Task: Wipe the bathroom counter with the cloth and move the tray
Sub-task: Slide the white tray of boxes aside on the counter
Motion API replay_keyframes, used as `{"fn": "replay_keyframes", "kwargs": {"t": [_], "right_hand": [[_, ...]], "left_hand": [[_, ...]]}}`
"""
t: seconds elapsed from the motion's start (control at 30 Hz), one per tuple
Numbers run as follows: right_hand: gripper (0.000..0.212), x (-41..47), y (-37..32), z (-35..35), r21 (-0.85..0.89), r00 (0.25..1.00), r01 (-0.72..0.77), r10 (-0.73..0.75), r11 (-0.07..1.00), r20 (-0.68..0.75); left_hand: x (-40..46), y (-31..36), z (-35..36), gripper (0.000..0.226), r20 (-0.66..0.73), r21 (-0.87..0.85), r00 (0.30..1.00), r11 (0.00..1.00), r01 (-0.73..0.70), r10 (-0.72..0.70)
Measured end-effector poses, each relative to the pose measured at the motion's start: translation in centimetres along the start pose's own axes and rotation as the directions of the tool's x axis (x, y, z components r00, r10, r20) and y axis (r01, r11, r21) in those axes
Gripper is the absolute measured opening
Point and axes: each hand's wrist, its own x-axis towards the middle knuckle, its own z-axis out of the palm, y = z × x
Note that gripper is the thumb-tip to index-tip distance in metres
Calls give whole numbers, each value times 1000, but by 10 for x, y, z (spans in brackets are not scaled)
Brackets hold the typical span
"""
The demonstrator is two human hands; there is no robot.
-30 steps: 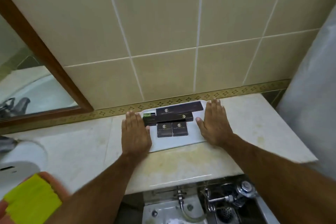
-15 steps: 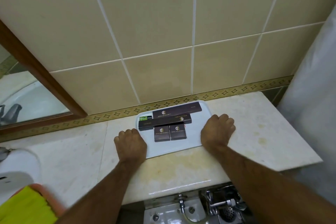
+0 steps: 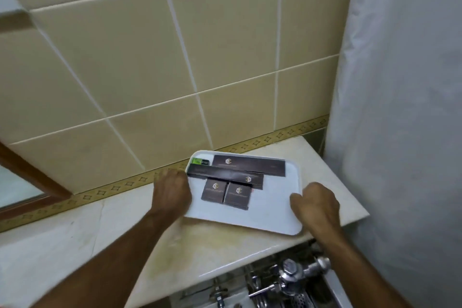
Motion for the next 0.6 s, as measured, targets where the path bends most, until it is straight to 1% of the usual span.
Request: {"fn": "replay_keyframes", "kwargs": {"t": [0.13, 0.23, 0.33, 0.43, 0.53, 0.6], "right_hand": [[34, -7, 55, -23, 197, 984, -175, 173, 965, 27], [31, -13, 78, -25, 339, 963, -262, 265, 903, 39], [36, -10, 91, -17, 395, 934, -350, 348, 849, 80], [36, -4, 96, -4, 493, 883, -459, 439, 739, 164], [41, 1, 98, 9, 578, 851, -516, 454, 632, 263], [38, 3, 102, 16, 625, 834, -536, 468, 567, 292]], "left_hand": [[54, 79, -9, 25, -7, 12, 980, 980, -197, 197], [85, 136, -10, 28, -26, 17, 962, 963, -270, 270], [107, 185, -1, 26, -26, -21, 970, 970, -242, 241], [118, 220, 11, 26, -11, -32, 977, 977, -213, 213], [121, 232, 27, 25, -13, 9, 979, 979, -202, 202], [124, 234, 34, 24, 5, -13, 978, 978, -209, 209]]}}
